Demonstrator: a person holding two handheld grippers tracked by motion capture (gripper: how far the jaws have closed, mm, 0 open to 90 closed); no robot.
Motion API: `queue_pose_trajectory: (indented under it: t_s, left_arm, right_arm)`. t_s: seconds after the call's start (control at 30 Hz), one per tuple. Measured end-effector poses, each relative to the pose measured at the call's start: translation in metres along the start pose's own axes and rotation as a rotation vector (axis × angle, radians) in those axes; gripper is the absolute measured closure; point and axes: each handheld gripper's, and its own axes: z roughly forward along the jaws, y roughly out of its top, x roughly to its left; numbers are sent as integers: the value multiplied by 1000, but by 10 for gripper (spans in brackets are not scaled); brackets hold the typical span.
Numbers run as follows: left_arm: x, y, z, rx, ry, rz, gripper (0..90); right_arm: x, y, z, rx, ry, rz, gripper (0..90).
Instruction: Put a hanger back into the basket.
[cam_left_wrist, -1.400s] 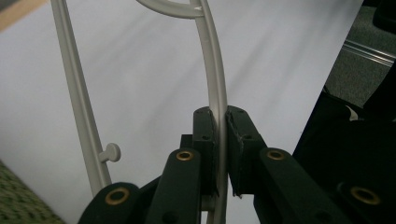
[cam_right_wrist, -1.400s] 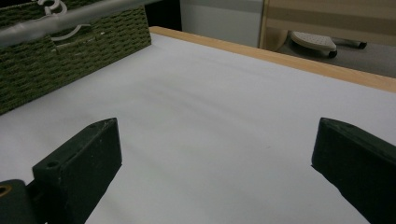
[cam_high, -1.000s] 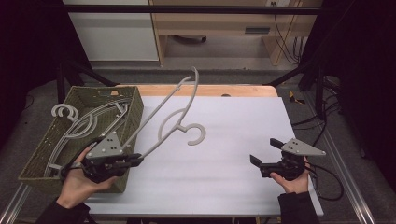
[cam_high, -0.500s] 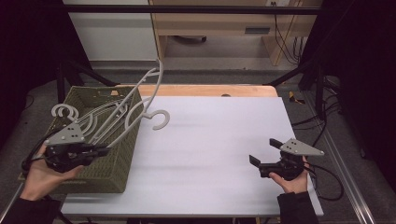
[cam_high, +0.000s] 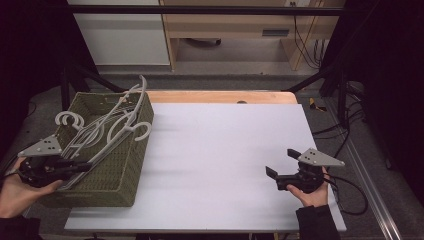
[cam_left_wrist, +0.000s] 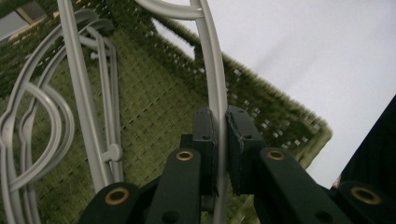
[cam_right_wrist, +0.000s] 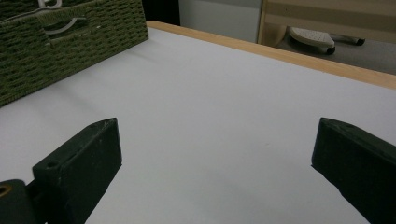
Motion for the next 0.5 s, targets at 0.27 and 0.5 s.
queue_pose_trajectory:
  t_s: [0.27,0.5]
  left_arm:
    - [17,-18,-2,30,-17,-10,823]
    - [20,-25,0,59,-47,-3,822]
  right_arm:
    - [0,0,1,7,-1,2,18]
    - [1,-1,3,7,3,2,18]
